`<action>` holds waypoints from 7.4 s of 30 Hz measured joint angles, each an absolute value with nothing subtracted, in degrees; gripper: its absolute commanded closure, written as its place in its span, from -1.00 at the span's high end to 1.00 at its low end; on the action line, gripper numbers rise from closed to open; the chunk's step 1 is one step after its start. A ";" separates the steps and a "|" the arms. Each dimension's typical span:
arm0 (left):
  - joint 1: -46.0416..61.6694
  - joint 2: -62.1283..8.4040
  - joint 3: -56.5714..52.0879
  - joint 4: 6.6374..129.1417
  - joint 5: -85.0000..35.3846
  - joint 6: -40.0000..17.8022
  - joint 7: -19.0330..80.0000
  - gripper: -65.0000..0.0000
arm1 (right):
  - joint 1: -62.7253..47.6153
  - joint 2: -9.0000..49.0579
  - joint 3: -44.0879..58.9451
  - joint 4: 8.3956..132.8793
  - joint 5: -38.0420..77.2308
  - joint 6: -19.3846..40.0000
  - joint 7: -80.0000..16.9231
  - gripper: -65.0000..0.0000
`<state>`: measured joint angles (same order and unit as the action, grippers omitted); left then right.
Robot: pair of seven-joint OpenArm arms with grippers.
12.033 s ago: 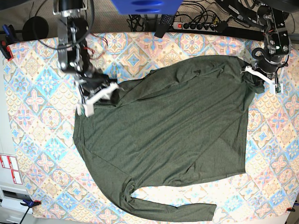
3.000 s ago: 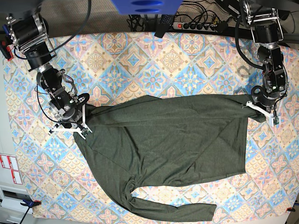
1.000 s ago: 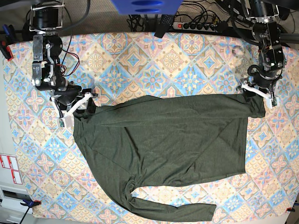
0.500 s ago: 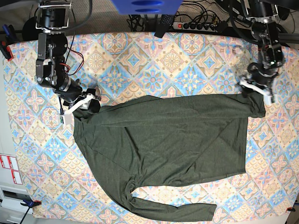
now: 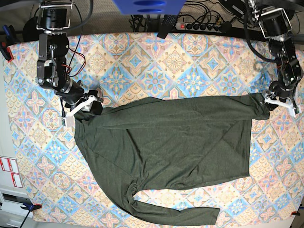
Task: Fold the T-shirt properly
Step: 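Lower both held edges onto the table and open the grippers, then move the left gripper along the shirt edge and grasp it again, then pull the shirt shoulders apart with both grippers toward the table edge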
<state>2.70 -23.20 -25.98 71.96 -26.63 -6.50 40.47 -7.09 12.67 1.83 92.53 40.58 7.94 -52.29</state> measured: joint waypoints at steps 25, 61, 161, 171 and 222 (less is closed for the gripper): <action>-7.57 -21.26 -18.33 56.49 -23.88 -6.72 34.11 0.13 | -9.89 12.69 1.98 96.53 40.56 7.90 -52.25 -0.21; -2.37 -14.41 -19.03 87.74 -24.21 -6.28 43.44 -1.00 | -9.65 12.69 2.11 94.87 40.49 7.92 -52.25 -0.21; 5.85 -11.49 -23.18 83.70 -26.87 -3.14 44.23 -1.00 | -5.37 11.03 8.67 77.87 50.83 7.68 -55.35 0.02; 5.89 -11.60 -23.40 84.60 -27.03 -3.22 45.04 -1.00 | -0.12 8.82 12.36 67.70 51.88 8.58 -55.33 0.02; 18.59 -15.92 -23.07 90.32 -27.24 -3.46 44.73 -1.00 | -11.88 11.79 32.69 74.91 50.52 7.73 -56.75 -0.89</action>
